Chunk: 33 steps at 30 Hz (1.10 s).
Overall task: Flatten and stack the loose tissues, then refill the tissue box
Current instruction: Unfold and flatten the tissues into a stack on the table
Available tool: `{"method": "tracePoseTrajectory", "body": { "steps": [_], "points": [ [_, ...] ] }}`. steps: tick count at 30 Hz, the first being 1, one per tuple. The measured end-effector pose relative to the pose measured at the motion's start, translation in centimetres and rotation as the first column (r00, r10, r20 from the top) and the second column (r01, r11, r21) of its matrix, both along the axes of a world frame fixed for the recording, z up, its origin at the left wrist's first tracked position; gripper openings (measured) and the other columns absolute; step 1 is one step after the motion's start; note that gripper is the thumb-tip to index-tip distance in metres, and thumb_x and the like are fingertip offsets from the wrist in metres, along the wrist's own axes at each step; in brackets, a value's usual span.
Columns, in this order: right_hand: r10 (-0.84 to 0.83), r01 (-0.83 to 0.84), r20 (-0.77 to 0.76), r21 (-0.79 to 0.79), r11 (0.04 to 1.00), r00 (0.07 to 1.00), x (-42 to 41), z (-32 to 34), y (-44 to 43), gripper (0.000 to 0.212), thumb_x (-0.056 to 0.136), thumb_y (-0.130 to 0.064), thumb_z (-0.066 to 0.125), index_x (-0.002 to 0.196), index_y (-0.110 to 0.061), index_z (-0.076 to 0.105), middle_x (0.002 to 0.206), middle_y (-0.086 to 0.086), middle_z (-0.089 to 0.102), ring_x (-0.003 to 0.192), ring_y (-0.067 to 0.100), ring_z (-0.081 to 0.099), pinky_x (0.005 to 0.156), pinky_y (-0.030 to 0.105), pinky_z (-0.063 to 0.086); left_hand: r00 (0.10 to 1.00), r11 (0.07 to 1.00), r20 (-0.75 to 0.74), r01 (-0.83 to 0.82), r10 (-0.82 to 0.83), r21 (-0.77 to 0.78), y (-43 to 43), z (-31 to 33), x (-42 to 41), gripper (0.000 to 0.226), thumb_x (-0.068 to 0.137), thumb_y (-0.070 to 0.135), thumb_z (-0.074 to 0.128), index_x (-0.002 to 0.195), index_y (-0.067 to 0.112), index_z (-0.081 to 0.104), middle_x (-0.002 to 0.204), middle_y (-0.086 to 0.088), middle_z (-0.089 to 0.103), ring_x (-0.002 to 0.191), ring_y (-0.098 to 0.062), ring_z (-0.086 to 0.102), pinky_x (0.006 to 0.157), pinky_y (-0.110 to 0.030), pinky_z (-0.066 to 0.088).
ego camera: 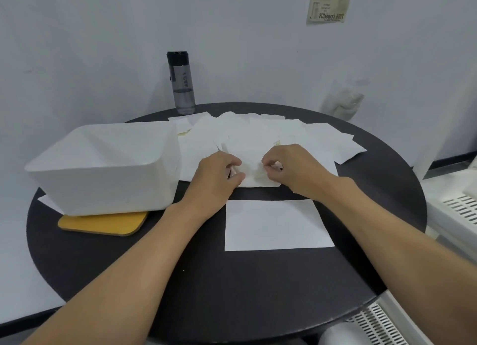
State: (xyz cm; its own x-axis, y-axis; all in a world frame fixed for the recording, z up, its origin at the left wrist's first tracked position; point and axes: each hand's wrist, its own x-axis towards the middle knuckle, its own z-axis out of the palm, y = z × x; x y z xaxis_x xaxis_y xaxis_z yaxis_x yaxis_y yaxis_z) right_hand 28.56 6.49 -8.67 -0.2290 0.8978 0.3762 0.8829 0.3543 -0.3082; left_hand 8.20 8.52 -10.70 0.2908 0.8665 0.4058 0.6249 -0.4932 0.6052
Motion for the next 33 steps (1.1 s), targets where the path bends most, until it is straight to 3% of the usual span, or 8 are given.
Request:
{"method": "tracePoseTrajectory", "body": {
  "steps": [6,12,14,20,24,26,30,33],
  "points": [
    [0.018,0.029,-0.402,0.111,0.993,0.916,0.6,0.4,-1.2,0.011,0.092,-0.006,0.062,0.093,-0.013,0.071,0.1,-0.008,0.069,0.088,-0.001,0.059,0.08,0.012,0.047,0.989,0.993,0.145,0.006,-0.023,0.115,-0.3,0.6,0.3,0.028,0.09,0.016,0.073,0.117,0.016,0.068,0.119,0.007,0.063,0.109,-0.006,0.056,0.1,-0.026,0.046],
    [0.067,-0.02,-0.599,0.084,0.996,0.798,0.7,1.2,-2.1,0.01,0.094,-0.004,0.061,0.091,-0.007,0.07,0.092,0.0,0.072,0.081,0.01,0.065,0.075,0.019,0.051,0.969,0.981,0.246,-0.028,-0.02,0.19,0.1,1.5,1.3,0.015,0.093,0.014,0.069,0.099,0.028,0.07,0.125,0.011,0.06,0.119,-0.008,0.053,0.094,-0.008,0.037],
    [0.048,-0.01,-0.628,0.063,0.998,0.777,1.0,1.2,-2.0,0.01,0.094,-0.005,0.061,0.089,-0.008,0.069,0.09,0.005,0.072,0.076,0.009,0.063,0.073,0.018,0.049,0.964,0.978,0.259,-0.005,-0.051,0.209,0.2,1.6,1.5,0.017,0.094,0.013,0.066,0.096,0.03,0.066,0.12,0.015,0.061,0.117,-0.007,0.055,0.096,-0.012,0.04],
    [-0.027,-0.039,-0.501,-0.121,0.992,0.865,1.7,1.3,-2.5,0.018,0.083,-0.02,0.055,0.073,-0.024,0.07,0.102,-0.016,0.07,0.097,0.002,0.063,0.083,0.014,0.043,0.921,0.984,0.375,0.046,-0.108,0.171,-0.7,2.5,1.8,0.023,0.103,0.014,0.048,0.124,0.024,0.051,0.123,0.009,0.059,0.116,-0.006,0.054,0.093,-0.022,0.043],
    [-0.189,0.167,-0.221,-0.115,0.979,0.957,1.7,0.6,-2.1,0.009,0.091,-0.034,0.06,0.093,-0.031,0.069,0.09,-0.014,0.069,0.087,0.001,0.057,0.097,0.034,0.041,0.99,0.991,0.035,0.134,-0.134,0.013,0.0,1.1,0.8,0.013,0.097,0.024,0.063,0.108,0.03,0.064,0.118,0.013,0.058,0.113,-0.005,0.053,0.099,-0.027,0.042],
    [-0.231,0.212,-0.102,-0.172,0.962,0.968,1.7,0.2,-2.1,0.032,0.086,-0.053,0.065,0.112,-0.035,0.061,0.09,-0.016,0.066,0.085,-0.006,0.053,0.096,0.033,0.031,0.987,0.989,-0.094,0.122,-0.13,-0.089,0.0,0.5,0.5,0.013,0.093,0.032,0.068,0.104,0.036,0.063,0.116,0.016,0.06,0.115,-0.007,0.053,0.105,-0.035,0.042],
    [-0.197,0.17,-0.116,-0.212,0.962,0.973,1.0,0.5,-2.5,0.067,0.073,-0.059,0.077,0.128,-0.037,0.046,0.092,-0.01,0.065,0.087,-0.006,0.052,0.094,0.029,0.022,0.987,0.993,-0.12,0.094,-0.103,-0.077,-0.2,0.6,0.5,0.02,0.092,0.037,0.07,0.111,0.036,0.063,0.118,0.014,0.061,0.115,-0.007,0.054,0.107,-0.04,0.042],
    [-0.199,0.161,-0.193,-0.195,0.968,0.961,0.6,0.6,-2.5,0.061,0.081,-0.039,0.077,0.132,-0.034,0.044,0.092,-0.006,0.066,0.084,0.0,0.051,0.096,0.028,0.025,0.988,0.996,-0.128,0.081,-0.087,-0.047,-0.5,0.7,0.4,0.025,0.092,0.037,0.07,0.115,0.034,0.062,0.121,0.013,0.059,0.117,-0.008,0.051,0.108,-0.04,0.039]
  ]
}}
